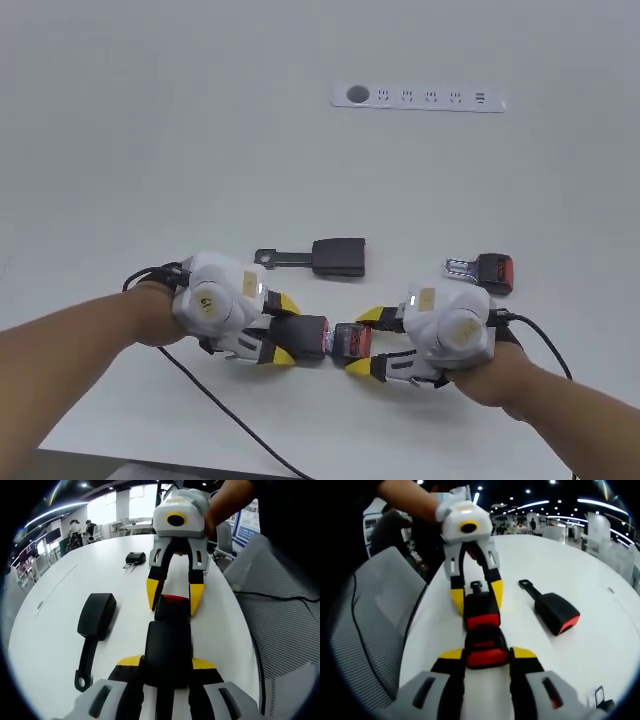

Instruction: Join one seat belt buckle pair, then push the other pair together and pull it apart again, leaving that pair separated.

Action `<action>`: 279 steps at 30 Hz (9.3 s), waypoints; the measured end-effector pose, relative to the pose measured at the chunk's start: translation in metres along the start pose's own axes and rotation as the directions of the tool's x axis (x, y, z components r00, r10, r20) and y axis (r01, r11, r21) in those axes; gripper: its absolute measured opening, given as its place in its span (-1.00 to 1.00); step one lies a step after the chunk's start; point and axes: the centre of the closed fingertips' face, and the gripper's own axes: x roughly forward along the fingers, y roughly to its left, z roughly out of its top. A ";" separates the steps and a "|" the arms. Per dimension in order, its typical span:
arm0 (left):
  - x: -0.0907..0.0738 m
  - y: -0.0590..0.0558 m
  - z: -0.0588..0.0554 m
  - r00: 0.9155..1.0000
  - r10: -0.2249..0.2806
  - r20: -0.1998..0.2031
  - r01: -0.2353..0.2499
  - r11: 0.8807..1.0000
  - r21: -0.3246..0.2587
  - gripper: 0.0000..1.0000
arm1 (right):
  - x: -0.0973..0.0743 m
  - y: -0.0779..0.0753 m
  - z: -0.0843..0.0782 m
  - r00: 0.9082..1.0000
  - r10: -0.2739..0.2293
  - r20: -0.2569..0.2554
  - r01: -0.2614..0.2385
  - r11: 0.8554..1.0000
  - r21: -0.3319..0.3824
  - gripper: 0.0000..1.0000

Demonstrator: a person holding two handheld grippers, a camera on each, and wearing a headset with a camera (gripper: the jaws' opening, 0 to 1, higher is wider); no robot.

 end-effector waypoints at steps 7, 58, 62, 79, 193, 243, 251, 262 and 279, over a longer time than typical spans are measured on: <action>0.000 0.000 0.000 1.000 0.003 0.009 -0.003 1.000 -0.002 -0.31 | 0.000 0.000 0.000 1.000 -0.004 0.001 0.004 1.000 -0.007 -0.33; -0.007 0.006 0.014 0.996 0.083 -0.022 -0.084 0.993 -0.084 0.28 | -0.013 -0.009 0.015 0.988 -0.145 0.048 0.141 0.987 0.074 0.42; -0.014 0.008 0.016 0.992 0.123 -0.015 -0.124 0.987 -0.100 0.48 | -0.025 -0.010 0.013 0.987 -0.153 0.055 0.150 0.987 0.062 0.51; -0.043 0.041 0.043 0.964 0.263 0.037 -0.258 0.961 -0.095 0.62 | -0.103 -0.052 -0.012 0.970 -0.239 0.045 0.238 0.971 0.036 0.50; 0.026 0.108 0.052 1.000 0.010 -0.017 -0.009 0.998 0.059 -0.29 | -0.078 -0.122 -0.040 0.990 -0.132 0.056 0.131 0.991 0.018 -0.27; 0.028 0.109 0.050 0.998 -0.008 -0.056 0.012 0.997 0.073 -0.31 | -0.032 -0.121 -0.010 0.992 -0.125 -0.013 0.125 0.992 -0.011 -0.29; 0.028 0.109 0.050 0.999 -0.008 -0.052 0.012 0.997 0.072 -0.31 | -0.025 -0.121 -0.005 0.992 -0.124 -0.009 0.124 0.992 -0.008 -0.29; 0.028 0.107 0.050 0.998 -0.011 -0.057 0.015 0.997 0.074 -0.31 | -0.018 -0.120 -0.002 0.993 -0.106 -0.050 0.105 0.994 -0.029 -0.30; 0.027 0.106 0.049 0.998 -0.010 -0.057 0.014 0.997 0.071 -0.31 | -0.018 -0.120 -0.001 0.991 -0.116 -0.063 0.114 0.993 -0.023 -0.29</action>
